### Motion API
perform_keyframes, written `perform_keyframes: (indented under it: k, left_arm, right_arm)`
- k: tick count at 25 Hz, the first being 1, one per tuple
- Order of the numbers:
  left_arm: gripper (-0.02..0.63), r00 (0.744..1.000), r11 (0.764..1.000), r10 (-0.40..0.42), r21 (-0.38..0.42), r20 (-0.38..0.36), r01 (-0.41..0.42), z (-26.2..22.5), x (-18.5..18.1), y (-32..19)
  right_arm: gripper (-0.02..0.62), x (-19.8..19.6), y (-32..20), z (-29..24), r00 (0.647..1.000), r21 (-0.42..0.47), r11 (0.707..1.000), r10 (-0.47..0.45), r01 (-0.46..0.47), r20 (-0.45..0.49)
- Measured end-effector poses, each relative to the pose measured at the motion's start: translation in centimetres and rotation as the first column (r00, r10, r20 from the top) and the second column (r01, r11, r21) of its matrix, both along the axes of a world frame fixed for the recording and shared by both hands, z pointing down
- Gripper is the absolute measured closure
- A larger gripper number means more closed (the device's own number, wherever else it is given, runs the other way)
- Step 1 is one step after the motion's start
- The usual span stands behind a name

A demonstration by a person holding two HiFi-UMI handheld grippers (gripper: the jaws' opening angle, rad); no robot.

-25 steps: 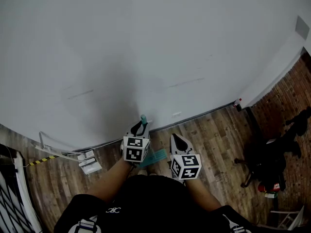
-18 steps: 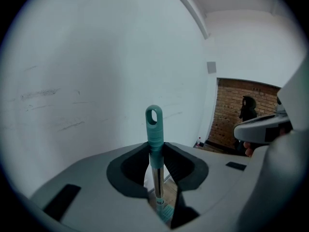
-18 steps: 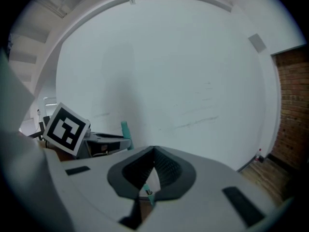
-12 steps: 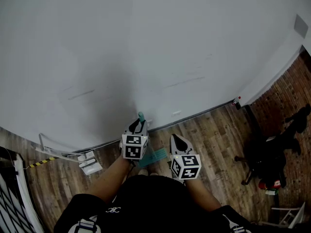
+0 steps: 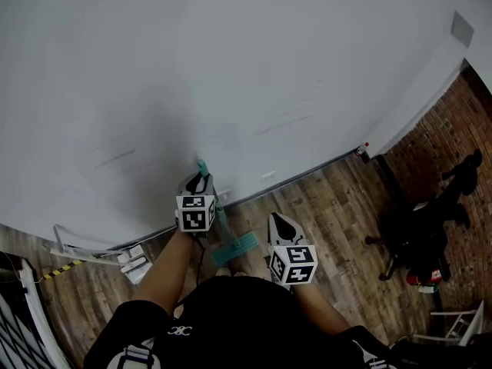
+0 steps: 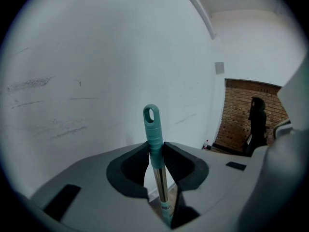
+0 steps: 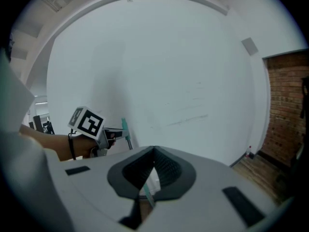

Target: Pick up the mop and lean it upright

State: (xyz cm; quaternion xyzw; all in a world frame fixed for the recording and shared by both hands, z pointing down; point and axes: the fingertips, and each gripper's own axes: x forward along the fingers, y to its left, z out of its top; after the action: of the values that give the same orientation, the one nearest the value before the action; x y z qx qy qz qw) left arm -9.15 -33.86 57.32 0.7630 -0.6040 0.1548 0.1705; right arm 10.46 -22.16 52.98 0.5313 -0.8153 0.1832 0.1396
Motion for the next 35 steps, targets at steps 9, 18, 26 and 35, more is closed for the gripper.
perform_keyframes:
  k: [9, 18, 26, 35]
  left_arm:
    - [0.508, 0.994, 0.993, -0.068, -0.107, -0.081, 0.06, 2.2, -5.3, -5.3]
    - [0.502, 0.998, 0.993, -0.054, -0.111, -0.019, 0.051, 2.5, -5.0, -5.2]
    - [0.495, 0.996, 0.995, -0.08, -0.056, 0.044, 0.083, 1.4, -5.1, -4.6]
    - [0.609, 0.995, 0.999, -0.035, -0.031, -0.089, 0.032, -3.5, -1.8, 2.8]
  right_arm:
    - [0.581, 1.9, 0.6, 0.4, 0.998, -0.015, 0.998, 0.064, -0.065, -0.018]
    - [0.581, 1.8, 0.9, 0.1, 0.998, -0.005, 0.998, 0.069, -0.069, -0.012]
    - [0.581, 1.9, 1.2, -0.5, 0.998, 0.009, 0.998, 0.058, -0.058, 0.005]
    - [0.583, -0.5, 0.8, -0.3, 0.998, 0.015, 1.0, -0.019, 0.019, 0.057]
